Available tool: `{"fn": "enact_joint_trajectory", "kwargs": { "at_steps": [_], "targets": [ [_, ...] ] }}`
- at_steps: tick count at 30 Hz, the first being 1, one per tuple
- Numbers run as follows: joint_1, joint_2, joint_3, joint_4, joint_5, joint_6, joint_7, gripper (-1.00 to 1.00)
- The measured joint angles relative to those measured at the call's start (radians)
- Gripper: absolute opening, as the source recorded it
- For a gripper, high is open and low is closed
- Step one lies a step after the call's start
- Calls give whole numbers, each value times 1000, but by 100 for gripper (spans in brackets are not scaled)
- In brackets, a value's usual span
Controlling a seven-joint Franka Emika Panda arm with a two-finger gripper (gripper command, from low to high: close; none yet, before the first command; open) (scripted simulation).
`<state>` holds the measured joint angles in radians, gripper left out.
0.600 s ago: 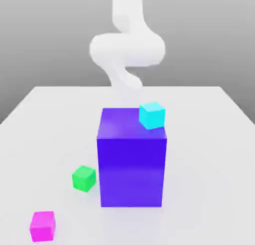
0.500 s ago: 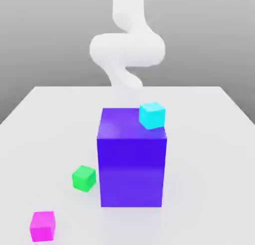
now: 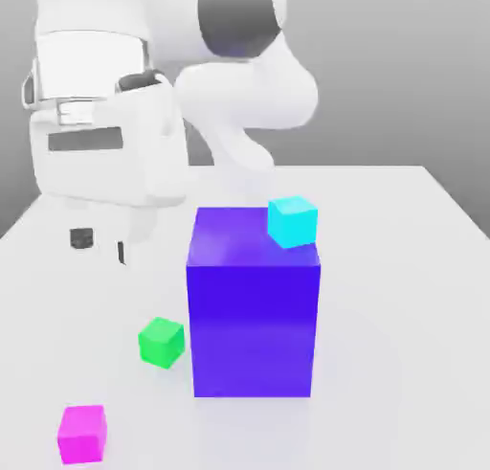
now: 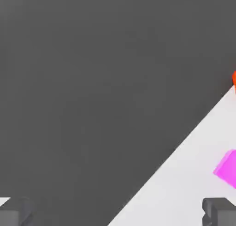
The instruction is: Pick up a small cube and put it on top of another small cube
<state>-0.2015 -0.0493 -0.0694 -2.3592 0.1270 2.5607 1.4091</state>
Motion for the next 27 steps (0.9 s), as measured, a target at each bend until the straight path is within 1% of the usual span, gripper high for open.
{"fn": "enact_joint_trajectory", "kwargs": {
  "at_steps": [5, 9, 11, 14, 15, 21, 23, 27],
  "targets": [
    [-34, 178, -30, -15, -9, 65, 175, 0],
    [-34, 320, -81, -27, -12, 117, 314, 0],
    [-41, 392, -81, -20, 3, 162, 329, 0],
    [-67, 501, -52, 1, 32, 243, 315, 0],
    [-73, 524, -45, 6, 38, 261, 311, -100],
    [-80, 525, -37, 7, 30, 271, 309, -100],
    [-71, 495, -49, 0, 25, 243, 319, -100],
    [-52, 363, -76, -37, -9, 145, 344, -100]
  ]
}}
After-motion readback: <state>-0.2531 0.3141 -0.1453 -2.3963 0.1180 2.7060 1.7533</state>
